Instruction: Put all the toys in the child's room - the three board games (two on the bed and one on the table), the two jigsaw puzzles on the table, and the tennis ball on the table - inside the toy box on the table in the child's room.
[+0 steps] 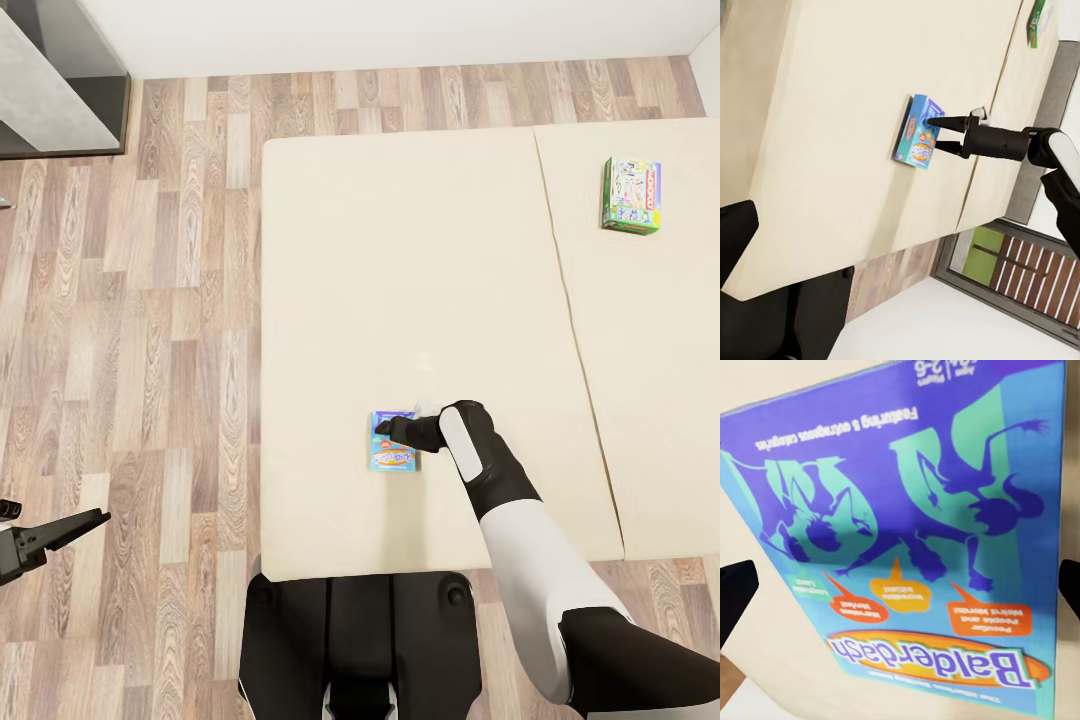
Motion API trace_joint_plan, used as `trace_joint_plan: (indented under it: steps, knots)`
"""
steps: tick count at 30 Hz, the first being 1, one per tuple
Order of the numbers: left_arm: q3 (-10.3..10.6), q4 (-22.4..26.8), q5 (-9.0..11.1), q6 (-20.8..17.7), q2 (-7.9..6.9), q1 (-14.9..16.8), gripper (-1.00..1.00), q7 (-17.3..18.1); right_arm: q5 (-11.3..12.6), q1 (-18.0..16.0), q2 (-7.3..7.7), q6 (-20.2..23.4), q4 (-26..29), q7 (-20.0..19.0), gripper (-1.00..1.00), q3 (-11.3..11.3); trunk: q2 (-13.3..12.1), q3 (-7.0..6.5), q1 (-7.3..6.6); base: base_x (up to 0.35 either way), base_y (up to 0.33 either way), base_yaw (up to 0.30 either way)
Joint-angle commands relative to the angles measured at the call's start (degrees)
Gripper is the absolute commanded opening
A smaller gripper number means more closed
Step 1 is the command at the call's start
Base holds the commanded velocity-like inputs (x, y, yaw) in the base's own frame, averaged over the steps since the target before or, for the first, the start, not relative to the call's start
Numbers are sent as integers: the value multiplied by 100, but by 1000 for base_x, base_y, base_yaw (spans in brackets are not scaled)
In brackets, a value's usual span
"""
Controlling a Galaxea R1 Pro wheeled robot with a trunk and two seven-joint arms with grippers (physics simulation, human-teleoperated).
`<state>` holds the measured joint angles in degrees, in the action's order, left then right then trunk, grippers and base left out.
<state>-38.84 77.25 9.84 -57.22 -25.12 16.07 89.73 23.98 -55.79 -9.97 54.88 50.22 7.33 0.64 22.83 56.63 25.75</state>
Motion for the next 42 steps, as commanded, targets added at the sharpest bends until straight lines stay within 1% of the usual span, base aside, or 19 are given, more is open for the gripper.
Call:
trace_joint_plan:
  steps: [1,11,27,34,42]
  knots:
    - [-1,1,-8,-61,-1,1,100,27,65,-2,-3,21,5,56,100,7,9,6,3,0,0,0]
    - [-1,1,-8,-61,2,-2,100,27,127,-2,-3,55,8,1,100,5,9,6,3,0,0,0]
    - [-3,1,-8,-61,-1,1,100,27,149,-2,-3,49,13,-31,100,-106,9,6,3,0,0,0]
    - [-2,1,-8,-61,-1,1,100,27,154,-2,-3,43,16,-276,100,-219,9,6,3,0,0,0]
    - [-2,1,-8,-61,-1,1,100,27,163,-2,-3,41,22,-455,100,-246,9,6,3,0,0,0]
